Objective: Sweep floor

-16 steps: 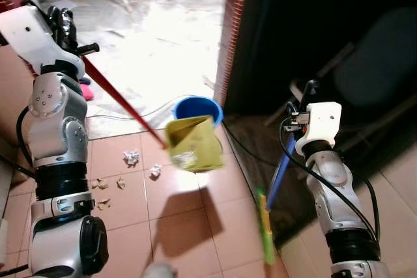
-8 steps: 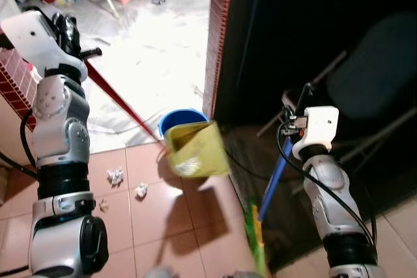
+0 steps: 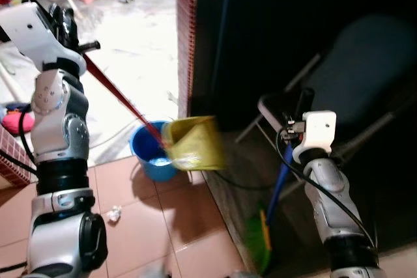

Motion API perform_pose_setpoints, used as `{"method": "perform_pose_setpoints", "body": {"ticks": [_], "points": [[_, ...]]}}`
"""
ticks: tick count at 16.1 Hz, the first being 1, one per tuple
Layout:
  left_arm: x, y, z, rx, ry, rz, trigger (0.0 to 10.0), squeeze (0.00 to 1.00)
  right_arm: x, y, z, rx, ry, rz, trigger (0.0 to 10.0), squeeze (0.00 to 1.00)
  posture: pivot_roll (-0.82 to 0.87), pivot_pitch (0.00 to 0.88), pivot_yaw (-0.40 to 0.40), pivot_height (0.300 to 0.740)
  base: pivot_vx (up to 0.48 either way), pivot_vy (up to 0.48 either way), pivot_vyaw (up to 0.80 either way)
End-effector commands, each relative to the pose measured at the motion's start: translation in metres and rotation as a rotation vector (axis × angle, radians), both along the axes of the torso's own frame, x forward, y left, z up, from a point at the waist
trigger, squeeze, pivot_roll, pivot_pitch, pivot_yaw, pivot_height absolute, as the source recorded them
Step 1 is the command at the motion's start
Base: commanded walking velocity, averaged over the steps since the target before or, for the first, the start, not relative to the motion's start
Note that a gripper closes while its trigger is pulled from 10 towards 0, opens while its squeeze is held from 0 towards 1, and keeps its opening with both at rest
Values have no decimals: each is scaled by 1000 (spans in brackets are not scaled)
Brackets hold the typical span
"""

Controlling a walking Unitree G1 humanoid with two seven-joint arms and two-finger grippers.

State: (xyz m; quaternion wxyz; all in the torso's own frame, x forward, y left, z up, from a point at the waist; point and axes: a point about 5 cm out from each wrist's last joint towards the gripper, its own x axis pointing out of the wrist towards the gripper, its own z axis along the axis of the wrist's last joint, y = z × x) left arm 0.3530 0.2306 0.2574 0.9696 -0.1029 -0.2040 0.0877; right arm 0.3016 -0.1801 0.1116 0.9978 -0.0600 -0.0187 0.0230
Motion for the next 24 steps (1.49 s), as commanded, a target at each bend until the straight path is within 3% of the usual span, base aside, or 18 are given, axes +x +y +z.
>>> {"method": "perform_pose_setpoints", "body": {"ticks": [1,5,7,18,19,24], "points": [[-4,7,24,19,-93,41,10000,0,2,7,12,-1,-59,33,10000,0,-40,0,-19,740,345,334,0],[-4,5,26,30,-97,38,10000,0,-1,10,13,-54,-76,74,10000,0,-44,0,-16,740,293,379,369],[-4,5,26,35,-98,35,10000,0,-1,11,13,-38,-78,72,10000,0,-43,0,-15,740,274,394,741],[-5,-2,24,72,-110,48,10000,0,-2,18,13,-6,-84,123,10000,0,-39,0,-18,740,236,311,0],[-5,-9,25,106,-124,33,10000,0,-3,19,13,-4,-83,128,10000,0,-39,0,-18,740,0,0,0],[-3,-27,22,117,-127,9,10000,0,-2,19,13,-3,-83,132,10000,0,-38,0,-20,740,0,0,0]]}}
